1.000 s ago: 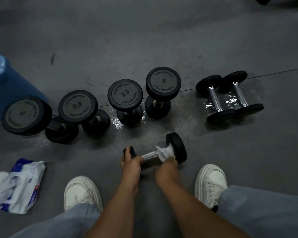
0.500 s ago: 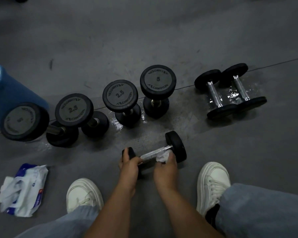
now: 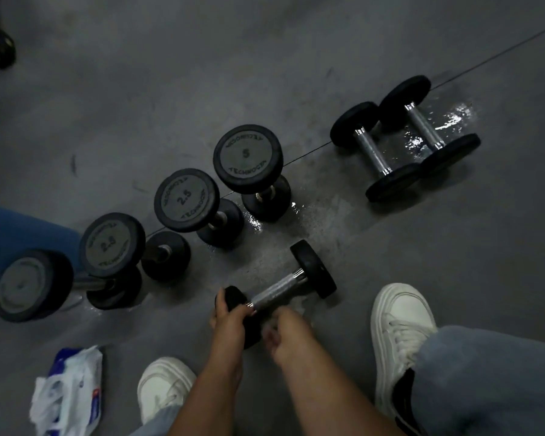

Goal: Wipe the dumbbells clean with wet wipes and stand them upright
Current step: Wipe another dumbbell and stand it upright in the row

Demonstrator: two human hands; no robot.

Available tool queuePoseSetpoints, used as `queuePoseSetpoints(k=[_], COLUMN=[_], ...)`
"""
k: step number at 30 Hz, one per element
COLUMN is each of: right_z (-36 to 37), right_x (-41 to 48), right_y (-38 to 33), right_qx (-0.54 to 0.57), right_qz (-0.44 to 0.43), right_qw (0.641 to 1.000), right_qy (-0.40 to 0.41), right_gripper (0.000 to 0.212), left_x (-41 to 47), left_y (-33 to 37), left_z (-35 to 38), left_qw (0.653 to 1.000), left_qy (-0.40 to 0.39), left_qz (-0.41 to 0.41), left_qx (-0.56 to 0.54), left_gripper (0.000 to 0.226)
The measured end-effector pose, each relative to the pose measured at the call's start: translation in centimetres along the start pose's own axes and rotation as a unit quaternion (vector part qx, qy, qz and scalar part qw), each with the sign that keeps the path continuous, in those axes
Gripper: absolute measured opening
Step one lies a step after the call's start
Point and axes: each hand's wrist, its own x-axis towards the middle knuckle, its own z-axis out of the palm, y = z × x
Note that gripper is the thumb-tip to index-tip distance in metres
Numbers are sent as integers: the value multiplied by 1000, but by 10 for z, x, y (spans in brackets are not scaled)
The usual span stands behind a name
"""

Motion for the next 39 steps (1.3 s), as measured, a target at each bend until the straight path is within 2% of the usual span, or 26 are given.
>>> queuePoseSetpoints(k=[1,3,5,7,9,10,13,14,16,18,20,22,23,25,26,28,29,32,35,37,38,39], right_z=[1,5,7,12,16,16,13,15,14,8,0,-5,-6,-5,-4,-4,-5,-4,4,9,10,9], right_x=[7,1,-15,-22,-17,-14,-11,-14,-15,-5,0,-1,1,5,7,10,11,0,-10,-13,-13,-13], right_y=[-7,-22,-24,-18,-24,-33,-51,-52,-40,-19,-9,-12,-16,-19,-18,-15,-15,-27,-28,-16,-10,-4], right_qx=[55,104,136,172,256,294,301,264,60,-190,-296,-270,-208,-34,64,233,282,307,222,57,-68,-216], right_qz=[7,-74,-132,-96,6,40,11,-22,-162,-302,-324,-307,-277,-127,-29,117,135,59,-85,-217,-293,-353], right_qw=[998,991,981,980,967,955,949,959,985,933,898,913,938,991,997,965,950,950,971,973,950,904], right_qy=[6,37,44,27,-1,-28,-91,-98,-18,48,31,5,18,36,16,-22,-31,-9,25,60,87,109], right_gripper=[13,19,30,28,13,13,12,8,15,29,33,29,27,21,18,19,19,17,23,35,43,52], left_x=[0,0,2,3,4,5,5,5,4,1,1,2,3,4,5,4,5,6,7,7,8,9], left_y=[0,0,-3,-4,-5,-7,-10,-9,-7,-4,-6,-7,-8,-7,-7,-7,-8,-9,-10,-9,-9,-10], left_z=[0,-1,-2,-1,-2,-2,-2,-1,-1,-1,-1,-1,-2,-2,-2,-3,-3,-3,-3,-3,-3,-4], left_qw=[1000,1000,1000,1000,1000,1000,1000,1000,1000,999,999,999,999,1000,1000,1000,1000,1000,1000,999,999,999], left_qy=[-1,-5,-5,-8,-13,-13,-12,-12,-14,-18,-21,-19,-15,-8,-9,-12,-14,-13,-15,-19,-20,-23], left_qz=[2,9,9,6,5,7,20,18,12,19,29,29,26,11,8,8,9,4,4,12,12,10], left_qx=[1,-2,-7,-10,-14,-15,-17,-17,-21,-29,-29,-21,-18,-14,-14,-14,-16,-20,-21,-23,-26,-29], left_gripper=[91,82,82,90,96,95,87,89,94,93,85,88,92,96,97,98,98,97,96,96,96,97])
